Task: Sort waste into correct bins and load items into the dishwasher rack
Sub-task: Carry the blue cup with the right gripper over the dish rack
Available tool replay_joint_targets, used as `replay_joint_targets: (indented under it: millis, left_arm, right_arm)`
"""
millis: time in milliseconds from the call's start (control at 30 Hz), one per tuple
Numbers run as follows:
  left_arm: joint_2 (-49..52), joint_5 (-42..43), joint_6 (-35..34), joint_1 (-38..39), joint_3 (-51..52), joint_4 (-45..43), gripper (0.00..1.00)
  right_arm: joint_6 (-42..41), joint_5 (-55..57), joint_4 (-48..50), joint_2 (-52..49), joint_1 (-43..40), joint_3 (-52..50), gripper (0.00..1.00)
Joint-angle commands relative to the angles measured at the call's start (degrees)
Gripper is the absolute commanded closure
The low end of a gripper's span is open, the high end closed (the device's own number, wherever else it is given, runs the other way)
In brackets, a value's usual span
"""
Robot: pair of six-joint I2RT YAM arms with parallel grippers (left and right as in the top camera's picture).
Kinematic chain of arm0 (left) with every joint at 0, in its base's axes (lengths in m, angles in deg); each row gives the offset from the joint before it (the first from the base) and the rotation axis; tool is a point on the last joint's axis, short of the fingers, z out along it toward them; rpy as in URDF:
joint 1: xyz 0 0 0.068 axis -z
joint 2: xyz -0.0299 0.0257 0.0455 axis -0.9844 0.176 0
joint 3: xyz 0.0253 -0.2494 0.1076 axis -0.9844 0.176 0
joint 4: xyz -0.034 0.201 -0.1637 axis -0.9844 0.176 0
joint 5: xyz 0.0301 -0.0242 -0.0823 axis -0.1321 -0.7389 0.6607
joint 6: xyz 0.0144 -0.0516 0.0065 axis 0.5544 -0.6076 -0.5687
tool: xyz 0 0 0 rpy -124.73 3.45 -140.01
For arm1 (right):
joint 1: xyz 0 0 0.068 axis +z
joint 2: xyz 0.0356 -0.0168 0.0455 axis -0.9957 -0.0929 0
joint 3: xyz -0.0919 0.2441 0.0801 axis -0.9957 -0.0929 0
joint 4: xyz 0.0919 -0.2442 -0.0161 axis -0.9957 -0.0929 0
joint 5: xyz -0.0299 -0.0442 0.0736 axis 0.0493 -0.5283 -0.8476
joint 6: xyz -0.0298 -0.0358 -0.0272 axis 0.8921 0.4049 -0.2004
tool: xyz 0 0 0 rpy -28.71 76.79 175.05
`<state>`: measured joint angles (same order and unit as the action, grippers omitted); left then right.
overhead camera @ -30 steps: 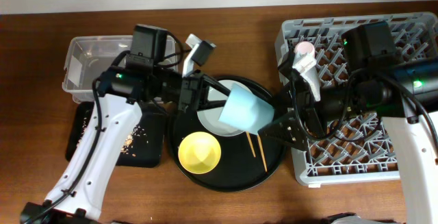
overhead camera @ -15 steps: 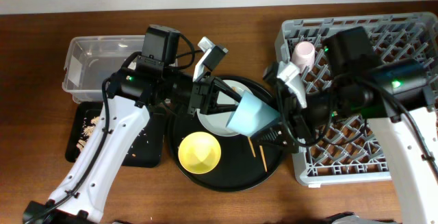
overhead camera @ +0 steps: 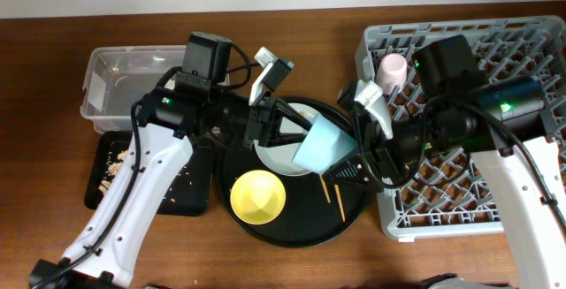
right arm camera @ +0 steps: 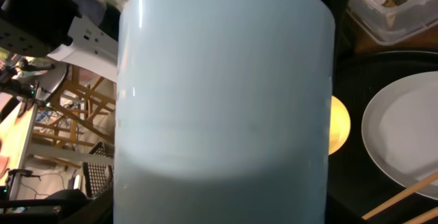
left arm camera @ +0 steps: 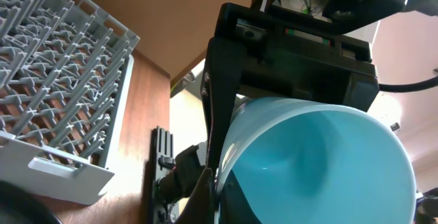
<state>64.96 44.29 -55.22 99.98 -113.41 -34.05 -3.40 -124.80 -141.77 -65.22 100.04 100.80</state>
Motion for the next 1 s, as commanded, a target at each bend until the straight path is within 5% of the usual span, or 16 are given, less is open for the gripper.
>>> replay_joint_targets:
  millis: [0,500,700,867,967]
  left_arm:
    - [-1.2,-0.9,-0.2,0.1,-0.8,1.8,1.00]
    - [-1.2,-11.4,0.3,0.1,-0.8,9.4,0.91]
    - [-1.2,-17.0,0.3,0.1,-0.8,12.4,0.68]
    - [-1.2,-26.5,0.2,-0.4,-0.8,12.1,0.59]
    - [-1.2,-32.5,0.2,-0.7,-0.8,12.1,0.25]
  right_arm:
    - [1.2,0.7,1.4,0.0,0.3,-0.2,0.50]
    - [0.9,0.2,3.6,0.0,-4.3,-0.1,0.52]
    - [0.9,0.3,5.6,0.0,-4.3,-0.1,0.52]
    - [0.1,4.0,5.6,0.0,-4.3,-0.1,0.56]
    - [-4.2,11.3,6.3,0.0,-4.3,-0.2,0.56]
